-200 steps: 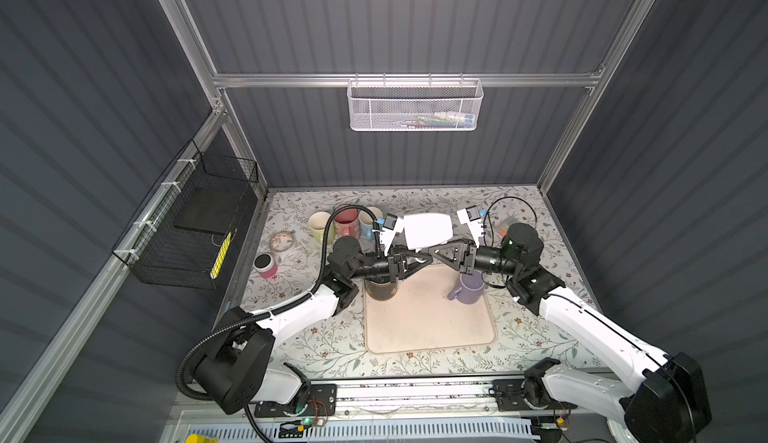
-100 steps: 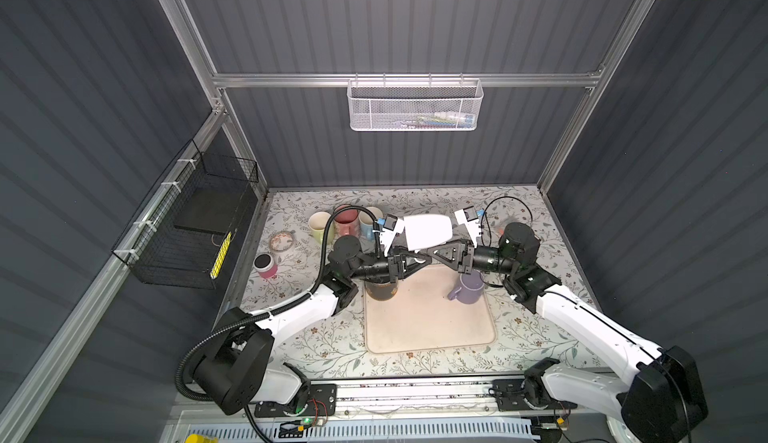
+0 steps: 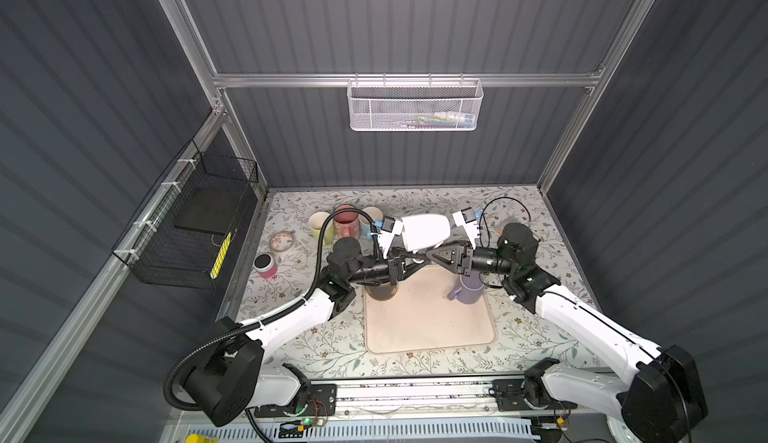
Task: Turn the mug right side up
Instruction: 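Open the right gripper off the white mug while the left gripper holds it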
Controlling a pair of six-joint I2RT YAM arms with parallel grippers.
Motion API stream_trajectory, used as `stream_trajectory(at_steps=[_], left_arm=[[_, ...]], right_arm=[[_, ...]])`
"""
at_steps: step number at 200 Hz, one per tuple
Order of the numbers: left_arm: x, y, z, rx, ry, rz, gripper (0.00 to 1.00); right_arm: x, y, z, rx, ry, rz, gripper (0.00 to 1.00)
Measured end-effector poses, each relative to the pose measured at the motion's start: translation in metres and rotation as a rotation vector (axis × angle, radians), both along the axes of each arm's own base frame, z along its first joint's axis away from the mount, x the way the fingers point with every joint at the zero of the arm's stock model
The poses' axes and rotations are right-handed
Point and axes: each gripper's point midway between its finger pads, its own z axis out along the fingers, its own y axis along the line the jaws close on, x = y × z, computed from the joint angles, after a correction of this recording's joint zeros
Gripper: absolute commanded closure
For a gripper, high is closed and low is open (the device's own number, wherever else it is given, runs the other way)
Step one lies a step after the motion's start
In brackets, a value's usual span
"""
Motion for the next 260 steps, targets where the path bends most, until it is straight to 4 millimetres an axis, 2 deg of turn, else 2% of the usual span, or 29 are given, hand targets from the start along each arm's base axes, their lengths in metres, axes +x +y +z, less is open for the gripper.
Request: stream_trajectory(at_steps=[53,93,186,214,260], left_arm=[[0.006,0.002,-0.006,0.03,-0.002,0.044,1.0],[0.011,0.005,-0.013,0.064,0.001,0.083,1.0],[0.032,0.018,-0.057,0.275,0.074,0.23,1.0],[0.041,0.023,-0.058,0.339,0.067,0.283,1.0],[0.061,0.031,-0.057,0.451,0.054,0.379,1.0]], right_arm=[[0.001,0.0,-0.004,-0.01,0.002,-0.001,0.56],[0.001,0.0,-0.01,-0.03,0.015,-0.008,0.55],[0.009,-0.009,-0.041,-0.143,0.067,-0.087,0.54],[0.011,-0.014,-0.049,-0.183,0.078,-0.128,0.54],[0.013,-0.027,-0.049,-0.229,0.059,-0.213,0.55]])
